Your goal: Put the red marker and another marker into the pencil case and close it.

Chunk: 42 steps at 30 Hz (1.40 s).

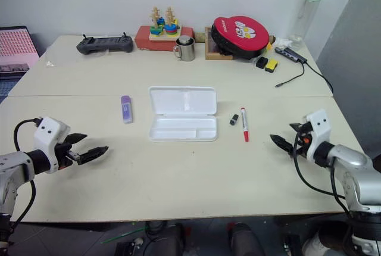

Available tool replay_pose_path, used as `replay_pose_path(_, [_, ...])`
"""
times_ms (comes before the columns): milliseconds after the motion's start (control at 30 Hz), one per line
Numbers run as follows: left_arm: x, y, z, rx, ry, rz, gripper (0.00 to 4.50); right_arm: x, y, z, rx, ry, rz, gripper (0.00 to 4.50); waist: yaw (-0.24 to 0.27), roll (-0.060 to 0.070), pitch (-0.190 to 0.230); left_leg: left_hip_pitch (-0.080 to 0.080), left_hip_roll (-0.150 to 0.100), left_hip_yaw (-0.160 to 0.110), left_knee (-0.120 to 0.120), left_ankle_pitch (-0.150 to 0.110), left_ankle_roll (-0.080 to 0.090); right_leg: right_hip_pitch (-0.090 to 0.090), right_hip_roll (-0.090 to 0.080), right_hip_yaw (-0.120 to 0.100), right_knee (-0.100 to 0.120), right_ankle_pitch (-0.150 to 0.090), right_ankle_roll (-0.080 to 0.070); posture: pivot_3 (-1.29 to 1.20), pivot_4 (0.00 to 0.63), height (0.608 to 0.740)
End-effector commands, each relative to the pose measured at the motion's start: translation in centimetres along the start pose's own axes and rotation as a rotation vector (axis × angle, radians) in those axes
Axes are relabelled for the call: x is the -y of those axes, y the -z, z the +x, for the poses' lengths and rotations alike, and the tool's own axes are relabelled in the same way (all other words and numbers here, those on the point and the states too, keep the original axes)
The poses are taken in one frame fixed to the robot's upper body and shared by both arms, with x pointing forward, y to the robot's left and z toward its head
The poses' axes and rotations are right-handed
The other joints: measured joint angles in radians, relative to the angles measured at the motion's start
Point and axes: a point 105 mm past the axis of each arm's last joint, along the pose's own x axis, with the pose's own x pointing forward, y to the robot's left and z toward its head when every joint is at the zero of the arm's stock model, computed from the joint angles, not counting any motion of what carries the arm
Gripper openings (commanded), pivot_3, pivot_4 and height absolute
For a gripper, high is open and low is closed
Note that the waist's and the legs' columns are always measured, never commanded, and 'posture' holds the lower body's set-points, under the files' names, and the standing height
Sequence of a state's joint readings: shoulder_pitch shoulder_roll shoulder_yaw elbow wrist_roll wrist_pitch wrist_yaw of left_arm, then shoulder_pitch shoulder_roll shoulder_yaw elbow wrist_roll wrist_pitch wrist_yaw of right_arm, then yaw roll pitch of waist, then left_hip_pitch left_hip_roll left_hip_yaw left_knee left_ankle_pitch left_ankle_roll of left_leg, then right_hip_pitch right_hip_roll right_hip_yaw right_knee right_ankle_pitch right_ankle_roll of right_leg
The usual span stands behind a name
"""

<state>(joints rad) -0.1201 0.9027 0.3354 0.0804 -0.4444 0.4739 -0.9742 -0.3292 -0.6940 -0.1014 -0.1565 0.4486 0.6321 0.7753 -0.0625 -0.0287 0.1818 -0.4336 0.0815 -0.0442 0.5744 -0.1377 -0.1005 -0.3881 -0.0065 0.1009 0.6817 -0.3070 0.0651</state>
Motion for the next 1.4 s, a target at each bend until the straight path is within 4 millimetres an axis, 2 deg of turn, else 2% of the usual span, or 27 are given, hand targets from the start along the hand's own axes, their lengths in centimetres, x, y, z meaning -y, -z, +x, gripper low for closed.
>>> replay_pose_path(33, [4.5, -3.6, 0.9, 0.149, 0.213, 0.026, 4.5, -4.1, -2.4, 3.7, -0.048, -0.275, -0.133, 4.48, -0.007, 0.0, 0.0, 0.001, 0.0, 0.001, 0.0, 0.0, 0.0, 0.0, 0.0, 0.0, 0.0, 0.0, -0.001, 0.0, 0.15, 0.74])
replay_pose_path(167, [7.0, -7.0, 2.2, 0.295, 0.287, 0.037, 4.5, -6.0, -3.7, 8.1, -0.075, -0.377, -0.179, 4.48, -0.002, -0.001, 0.0, 0.001, 0.001, -0.002, 0.001, 0.0, 0.0, 0.001, 0.002, -0.001, 0.0, 0.0, 0.0, 0.0, 0.15, 0.74])
replay_pose_path(233, [8.3, -8.2, 2.8, 0.337, 0.325, 0.038, 4.5, -7.2, -3.5, 9.9, -0.11, -0.423, -0.202, 4.48, 0.001, -0.001, 0.0, -0.001, 0.0, -0.003, 0.001, 0.0, 0.0, 0.0, 0.002, -0.001, 0.0, 0.002, 0.003, 0.0, 0.15, 0.74])
replay_pose_path(333, [8.8, -9.0, 3.2, 0.358, 0.322, 0.045, 4.5, -7.6, -3.1, 11.2, -0.142, -0.442, -0.215, 4.48, 0.011, -0.001, 0.0, -0.002, 0.0, -0.003, 0.001, 0.0, 0.0, 0.0, 0.002, -0.001, 0.0, 0.004, 0.0, 0.0, 0.15, 0.74])
replay_pose_path(400, [9.0, -10.3, 3.3, 0.414, 0.327, 0.031, 4.5, -8.1, -2.1, 12.1, -0.179, -0.462, -0.217, 4.48, 0.014, -0.001, 0.0, -0.002, 0.0, -0.003, 0.001, 0.0, 0.0, 0.0, 0.002, -0.002, 0.0, 0.004, -0.001, 0.0, 0.15, 0.74])
replay_pose_path(500, [8.8, -11.1, 3.4, 0.438, 0.304, 0.037, 4.5, -9.1, -1.5, 12.6, -0.203, -0.504, -0.228, 4.48, 0.016, -0.001, 0.0, -0.002, 0.0, -0.004, 0.0, 0.0, 0.0, 0.0, 0.002, -0.003, -0.001, 0.004, -0.001, 0.0, 0.15, 0.74])
replay_pose_path(600, [8.8, -11.3, 3.4, 0.446, 0.312, 0.021, 4.5, -9.5, -1.0, 12.6, -0.222, -0.516, -0.239, 3.98, 0.01, -0.001, 0.0, -0.002, 0.0, -0.004, 0.0, 0.0, 0.0, 0.0, 0.002, -0.003, 0.0, 0.004, -0.001, 0.0, 0.15, 0.74])
replay_pose_path(833, [8.4, -11.5, 3.6, 0.437, 0.3, 0.031, 4.5, -10.0, 0.7, 13.3, -0.266, -0.517, -0.271, 2.26, 0.006, -0.001, 0.0, -0.001, 0.0, -0.004, 0.001, 0.0, 0.0, 0.001, 0.002, -0.003, 0.0, 0.003, 0.001, 0.0, 0.15, 0.74])
replay_pose_path(1133, [8.6, -11.4, 3.8, 0.421, 0.312, 0.041, 4.5, -10.3, -0.2, 13.7, -0.224, -0.521, -0.291, 0.22, 0.009, -0.001, 0.0, 0.0, 0.0, -0.005, 0.001, 0.0, 0.0, 0.002, 0.003, -0.003, 0.0, 0.003, 0.002, 0.0, 0.15, 0.74])
replay_pose_path(1167, [8.6, -11.4, 3.8, 0.421, 0.313, 0.041, 4.5, -10.4, -0.1, 13.7, -0.226, -0.521, -0.293, 0.08, 0.01, -0.001, 0.0, 0.0, 0.0, -0.005, 0.001, 0.0, 0.0, 0.002, 0.003, -0.003, 0.0, 0.003, 0.002, 0.0, 0.15, 0.74])
replay_pose_path(1400, [8.5, -11.7, 3.5, 0.43, 0.311, 0.047, 4.5, -10.7, 1.1, 13.6, -0.284, -0.539, -0.337, 0.08, 0.009, -0.001, 0.0, 0.0, 0.0, -0.005, 0.001, 0.0, 0.0, 0.002, 0.003, -0.003, 0.0, 0.003, 0.002, 0.0, 0.15, 0.74])
